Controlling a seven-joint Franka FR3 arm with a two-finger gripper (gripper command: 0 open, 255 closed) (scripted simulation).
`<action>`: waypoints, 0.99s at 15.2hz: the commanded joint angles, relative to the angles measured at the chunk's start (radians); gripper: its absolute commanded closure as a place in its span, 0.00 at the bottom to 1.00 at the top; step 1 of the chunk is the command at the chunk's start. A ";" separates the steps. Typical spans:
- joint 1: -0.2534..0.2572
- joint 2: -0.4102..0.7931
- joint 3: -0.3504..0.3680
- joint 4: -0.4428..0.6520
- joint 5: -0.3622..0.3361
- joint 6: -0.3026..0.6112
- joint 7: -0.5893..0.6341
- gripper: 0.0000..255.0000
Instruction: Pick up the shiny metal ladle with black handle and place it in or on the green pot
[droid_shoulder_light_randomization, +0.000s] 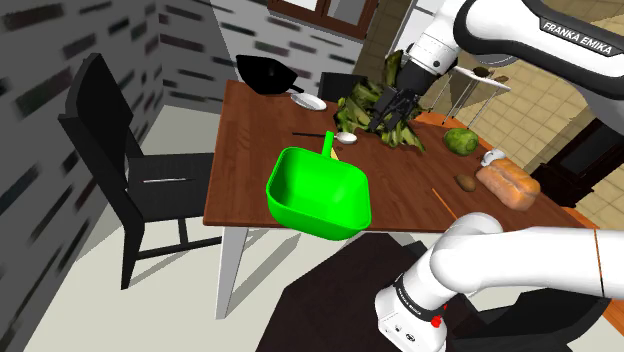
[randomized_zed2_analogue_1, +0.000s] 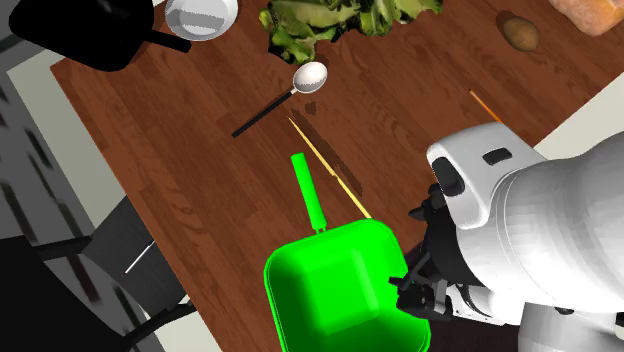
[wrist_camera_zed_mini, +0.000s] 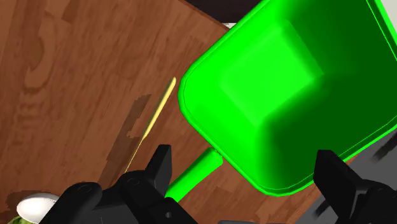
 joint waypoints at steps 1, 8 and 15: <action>0.000 0.000 0.000 0.000 0.000 0.000 0.000 0.00; 0.024 0.136 -0.171 -0.010 -0.081 0.120 -0.311 0.00; 0.070 0.357 -0.332 0.071 -0.100 0.234 -0.625 0.00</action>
